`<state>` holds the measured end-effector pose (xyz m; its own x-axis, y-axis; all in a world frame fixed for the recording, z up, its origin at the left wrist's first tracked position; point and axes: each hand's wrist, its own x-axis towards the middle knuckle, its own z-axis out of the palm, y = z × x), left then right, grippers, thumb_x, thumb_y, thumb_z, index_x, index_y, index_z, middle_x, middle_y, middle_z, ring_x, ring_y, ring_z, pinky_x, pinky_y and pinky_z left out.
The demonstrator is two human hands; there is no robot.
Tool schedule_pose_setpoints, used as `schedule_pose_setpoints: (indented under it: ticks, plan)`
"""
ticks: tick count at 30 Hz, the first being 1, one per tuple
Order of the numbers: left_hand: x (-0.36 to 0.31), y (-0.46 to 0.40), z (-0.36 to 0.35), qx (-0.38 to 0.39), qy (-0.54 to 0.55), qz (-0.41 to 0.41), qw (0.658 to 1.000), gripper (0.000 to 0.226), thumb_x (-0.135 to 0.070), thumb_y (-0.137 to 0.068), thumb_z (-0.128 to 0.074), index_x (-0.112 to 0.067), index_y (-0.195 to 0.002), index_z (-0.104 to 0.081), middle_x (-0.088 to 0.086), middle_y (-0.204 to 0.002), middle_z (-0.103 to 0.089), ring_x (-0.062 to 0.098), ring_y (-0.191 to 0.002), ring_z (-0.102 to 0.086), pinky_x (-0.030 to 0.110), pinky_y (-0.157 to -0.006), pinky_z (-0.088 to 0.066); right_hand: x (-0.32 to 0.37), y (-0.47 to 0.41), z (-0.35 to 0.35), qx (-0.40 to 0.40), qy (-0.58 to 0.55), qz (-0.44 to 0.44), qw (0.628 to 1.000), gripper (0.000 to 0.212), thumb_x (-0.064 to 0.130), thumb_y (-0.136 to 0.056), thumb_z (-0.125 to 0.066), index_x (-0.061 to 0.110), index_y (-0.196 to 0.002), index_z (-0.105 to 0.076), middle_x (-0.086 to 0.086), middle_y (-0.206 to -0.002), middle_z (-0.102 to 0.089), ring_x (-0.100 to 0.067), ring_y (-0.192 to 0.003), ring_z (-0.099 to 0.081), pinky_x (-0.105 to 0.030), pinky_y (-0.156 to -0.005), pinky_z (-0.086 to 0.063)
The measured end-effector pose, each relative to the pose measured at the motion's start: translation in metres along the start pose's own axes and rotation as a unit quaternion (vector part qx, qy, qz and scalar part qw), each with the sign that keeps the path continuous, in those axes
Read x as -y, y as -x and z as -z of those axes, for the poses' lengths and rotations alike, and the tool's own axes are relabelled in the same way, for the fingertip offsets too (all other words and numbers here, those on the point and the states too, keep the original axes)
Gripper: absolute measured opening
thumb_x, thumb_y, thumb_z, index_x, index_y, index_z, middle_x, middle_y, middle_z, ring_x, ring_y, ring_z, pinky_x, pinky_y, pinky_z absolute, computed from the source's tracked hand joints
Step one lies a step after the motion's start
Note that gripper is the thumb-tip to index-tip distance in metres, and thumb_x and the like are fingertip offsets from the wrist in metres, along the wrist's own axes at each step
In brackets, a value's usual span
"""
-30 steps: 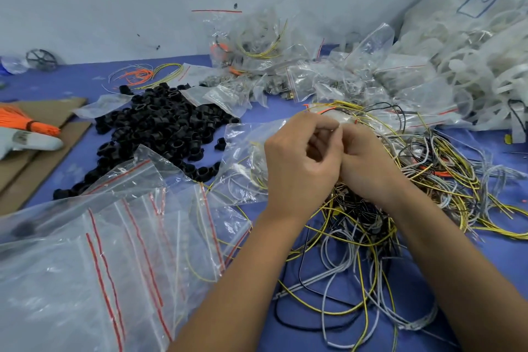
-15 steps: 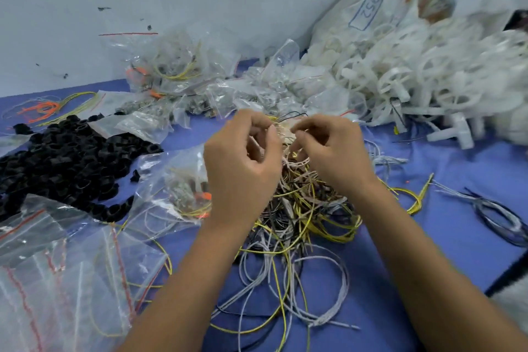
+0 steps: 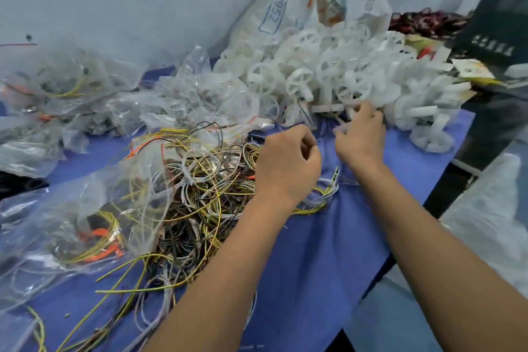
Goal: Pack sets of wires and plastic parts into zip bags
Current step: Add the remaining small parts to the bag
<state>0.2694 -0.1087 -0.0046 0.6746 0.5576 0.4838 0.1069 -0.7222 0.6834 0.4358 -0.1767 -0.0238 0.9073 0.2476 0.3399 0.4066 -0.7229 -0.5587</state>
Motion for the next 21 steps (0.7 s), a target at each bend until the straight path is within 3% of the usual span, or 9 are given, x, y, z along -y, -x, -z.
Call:
schedule_pose_setpoints:
  ticks: [3, 5, 7, 10, 13, 15, 18, 21]
  plan:
    - [0.002, 0.000, 0.019, -0.040, -0.024, -0.006, 0.999, 0.007, -0.016, -0.085, -0.067, -0.020, -0.080, -0.069, -0.008, -0.068, -0.066, 0.020, -0.066, -0.063, 0.037, -0.067, -0.054, -0.008, -0.001, -0.002, -0.018, -0.017, 0.017, 1.000, 0.044, 0.003, -0.087, -0.064, 0.002, -0.128, -0.048, -0.025, -0.135, -0.049, -0.045, -0.118, -0.052, -0.046, -0.091, -0.043]
    - [0.008, 0.005, 0.042, -0.085, -0.068, -0.011, 0.994, 0.005, -0.018, -0.086, -0.067, -0.021, -0.082, -0.068, -0.008, -0.073, -0.066, 0.017, -0.070, -0.062, 0.033, -0.065, -0.051, -0.006, 0.000, -0.001, -0.021, -0.037, 0.005, 0.999, 0.037, 0.003, -0.087, -0.062, 0.000, -0.123, -0.053, -0.025, -0.134, -0.051, -0.044, -0.118, -0.052, -0.045, -0.092, -0.042]
    - [0.018, 0.012, 0.070, -0.147, -0.146, -0.003, 0.978, 0.003, -0.019, -0.085, -0.069, -0.021, -0.088, -0.068, -0.005, -0.084, -0.067, 0.020, -0.086, -0.060, 0.029, -0.070, -0.042, 0.006, 0.007, 0.002, -0.047, -0.075, 0.006, 0.996, 0.028, 0.009, -0.092, -0.060, -0.001, -0.119, -0.062, -0.025, -0.129, -0.059, -0.041, -0.118, -0.053, -0.042, -0.094, -0.041]
    - [0.037, 0.026, 0.112, -0.213, -0.272, 0.037, 0.938, 0.017, -0.019, -0.081, -0.073, -0.021, -0.097, -0.067, 0.003, -0.103, -0.061, 0.028, -0.108, -0.051, 0.026, -0.079, -0.033, 0.043, 0.032, 0.009, -0.109, -0.146, 0.091, 0.979, 0.024, 0.019, -0.096, -0.060, 0.001, -0.108, -0.071, -0.021, -0.107, -0.070, -0.037, -0.102, -0.062, -0.040, -0.089, -0.043]
    - [0.059, 0.041, 0.150, -0.212, -0.328, 0.099, 0.915, 0.032, -0.022, -0.076, -0.078, -0.020, -0.104, -0.064, 0.011, -0.111, -0.055, 0.034, -0.110, -0.048, 0.032, -0.089, -0.034, 0.098, 0.070, 0.012, -0.070, -0.308, 0.139, 0.939, 0.015, 0.020, -0.089, -0.069, 0.010, -0.099, -0.073, -0.003, -0.089, -0.071, -0.011, -0.077, -0.065, -0.034, -0.078, -0.053]
    - [0.071, 0.050, 0.171, -0.197, -0.280, 0.163, 0.925, 0.033, -0.022, -0.075, -0.078, -0.019, -0.104, -0.063, 0.009, -0.108, -0.059, 0.032, -0.106, -0.055, 0.037, -0.086, -0.040, 0.132, 0.097, 0.011, 0.008, -0.399, 0.145, 0.906, 0.018, 0.017, -0.086, -0.076, 0.009, -0.102, -0.075, 0.001, -0.088, -0.073, -0.008, -0.076, -0.067, -0.034, -0.074, -0.059]
    - [0.085, 0.061, 0.190, -0.220, -0.130, 0.234, 0.938, 0.012, -0.015, -0.074, -0.073, -0.020, -0.084, -0.068, -0.008, -0.076, -0.068, 0.019, -0.078, -0.067, 0.031, -0.070, -0.048, 0.166, 0.132, 0.005, 0.081, -0.402, 0.222, 0.884, 0.021, 0.015, -0.083, -0.080, 0.011, -0.104, -0.076, 0.001, -0.088, -0.073, -0.011, -0.079, -0.068, -0.031, -0.071, -0.058]
    - [0.094, 0.071, 0.200, -0.284, 0.062, 0.281, 0.915, 0.003, -0.021, -0.072, -0.070, -0.020, -0.072, -0.067, -0.002, -0.062, -0.068, 0.021, -0.060, -0.067, 0.039, -0.060, -0.053, 0.185, 0.165, -0.005, 0.156, -0.418, 0.280, 0.850, 0.024, 0.011, -0.080, -0.083, 0.014, -0.103, -0.077, 0.001, -0.087, -0.070, -0.014, -0.082, -0.066, -0.030, -0.067, -0.057]
